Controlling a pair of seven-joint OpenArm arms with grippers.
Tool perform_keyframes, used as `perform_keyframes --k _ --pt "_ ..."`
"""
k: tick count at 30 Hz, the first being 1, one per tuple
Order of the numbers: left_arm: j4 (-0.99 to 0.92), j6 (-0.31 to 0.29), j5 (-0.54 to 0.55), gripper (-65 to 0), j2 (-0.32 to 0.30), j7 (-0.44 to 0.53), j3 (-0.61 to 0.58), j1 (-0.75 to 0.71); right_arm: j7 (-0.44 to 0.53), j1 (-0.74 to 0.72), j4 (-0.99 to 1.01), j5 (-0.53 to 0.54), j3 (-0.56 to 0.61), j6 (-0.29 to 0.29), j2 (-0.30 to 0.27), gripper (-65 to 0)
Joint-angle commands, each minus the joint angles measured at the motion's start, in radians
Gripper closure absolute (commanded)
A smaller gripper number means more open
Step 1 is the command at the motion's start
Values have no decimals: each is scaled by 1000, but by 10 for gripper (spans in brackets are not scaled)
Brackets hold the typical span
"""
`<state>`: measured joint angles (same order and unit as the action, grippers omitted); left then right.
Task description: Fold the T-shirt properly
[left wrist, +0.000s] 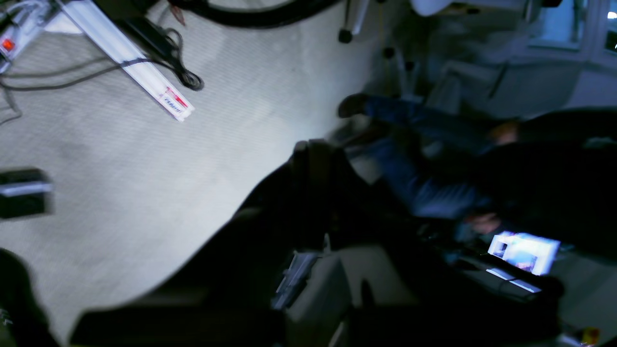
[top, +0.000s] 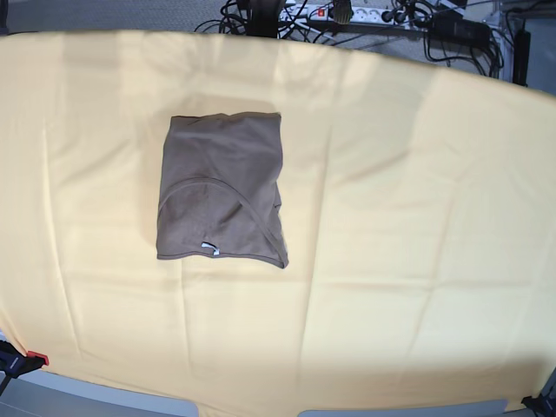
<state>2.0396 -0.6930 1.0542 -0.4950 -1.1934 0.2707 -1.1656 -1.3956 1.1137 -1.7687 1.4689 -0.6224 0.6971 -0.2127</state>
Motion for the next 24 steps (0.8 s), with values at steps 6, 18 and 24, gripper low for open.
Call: perform_keyframes --k 6,18,24 --pt "-314 -5 -135 0 -1 119 -190 152 52 -141 356 -157 184 1 -53 0" --pt "-1010 -5 -425 0 111 553 -321 562 864 -434 819 -889 502 1 -87 0" --pt "-1247 -5 -489 0 167 737 -322 731 1154 -586 913 -1172 632 -19 -87 0"
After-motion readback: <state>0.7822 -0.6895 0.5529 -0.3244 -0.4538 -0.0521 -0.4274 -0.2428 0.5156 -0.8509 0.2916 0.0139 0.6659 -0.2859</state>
